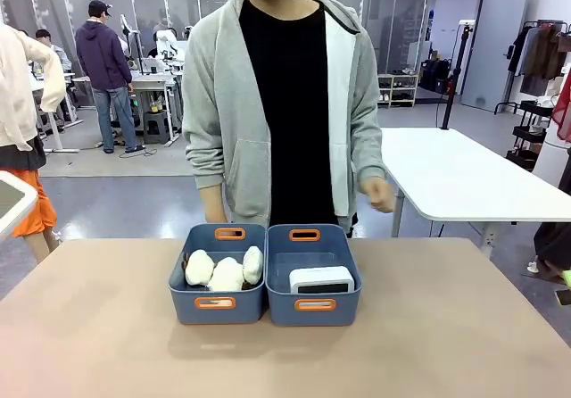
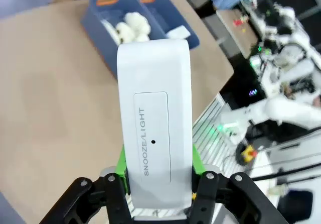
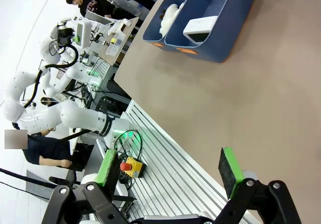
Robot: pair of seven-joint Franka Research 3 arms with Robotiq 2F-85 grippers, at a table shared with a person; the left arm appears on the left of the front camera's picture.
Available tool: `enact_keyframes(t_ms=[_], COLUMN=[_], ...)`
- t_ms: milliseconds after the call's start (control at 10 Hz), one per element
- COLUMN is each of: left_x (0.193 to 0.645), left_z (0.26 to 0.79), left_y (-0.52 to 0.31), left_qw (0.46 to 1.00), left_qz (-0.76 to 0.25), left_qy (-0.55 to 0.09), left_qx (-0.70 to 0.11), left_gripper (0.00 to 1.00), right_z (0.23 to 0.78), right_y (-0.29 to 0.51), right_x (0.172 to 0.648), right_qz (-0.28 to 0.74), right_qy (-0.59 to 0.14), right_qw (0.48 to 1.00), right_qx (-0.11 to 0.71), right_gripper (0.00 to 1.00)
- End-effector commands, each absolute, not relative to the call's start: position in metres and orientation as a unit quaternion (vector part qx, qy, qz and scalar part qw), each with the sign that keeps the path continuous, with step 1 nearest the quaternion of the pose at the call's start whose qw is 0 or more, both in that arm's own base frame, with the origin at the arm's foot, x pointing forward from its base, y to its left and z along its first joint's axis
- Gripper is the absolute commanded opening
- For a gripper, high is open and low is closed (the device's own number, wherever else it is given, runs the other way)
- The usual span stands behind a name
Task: Sort the digital clocks into the basket.
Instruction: Pick up the Digital clock from the table and place it into the empty Plastic storage basket.
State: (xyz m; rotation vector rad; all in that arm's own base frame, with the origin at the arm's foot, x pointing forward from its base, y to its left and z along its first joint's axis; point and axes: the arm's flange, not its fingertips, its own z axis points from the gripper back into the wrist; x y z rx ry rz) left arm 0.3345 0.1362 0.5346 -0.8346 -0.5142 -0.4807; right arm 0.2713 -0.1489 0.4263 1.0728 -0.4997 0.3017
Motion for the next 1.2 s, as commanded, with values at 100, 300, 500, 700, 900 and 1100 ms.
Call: enact_keyframes(t_ms=[100, 300, 500, 700, 900, 1100], left_x=[0.364, 0.411, 0.441, 0.47, 0.496, 0.523], left_z=[0.574, 0.603, 0.601, 0.586, 0.571, 0.538], left_y=[0.045, -0.05, -0.139, -0.222, -0.29, -0.34], left_qw=[0.816, 0.79, 0.765, 0.743, 0.73, 0.715], left_qz=[-0.387, -0.484, -0.56, -0.61, -0.625, -0.645], left_qy=[-0.285, -0.26, -0.249, -0.233, -0.24, -0.251], left_qx=[-0.32, -0.273, -0.199, -0.146, -0.141, -0.101], left_gripper=[0.0, 0.0, 0.0, 0.0, 0.0, 0.0], right_z=[0.431, 0.431, 0.431, 0.431, 0.431, 0.431], right_y=[-0.149, -0.149, -0.149, -0.149, -0.149, -0.149], right_x=[0.271, 0.271, 0.271, 0.271, 0.271, 0.271], right_qz=[0.136, 0.136, 0.136, 0.136, 0.136, 0.136], right_qy=[-0.237, -0.237, -0.237, -0.237, -0.237, -0.237], right_qw=[0.817, 0.817, 0.817, 0.817, 0.817, 0.817], right_qx=[0.508, 0.508, 0.508, 0.508, 0.508, 0.508], right_gripper=[1.0, 1.0, 1.0, 1.0, 1.0, 1.0])
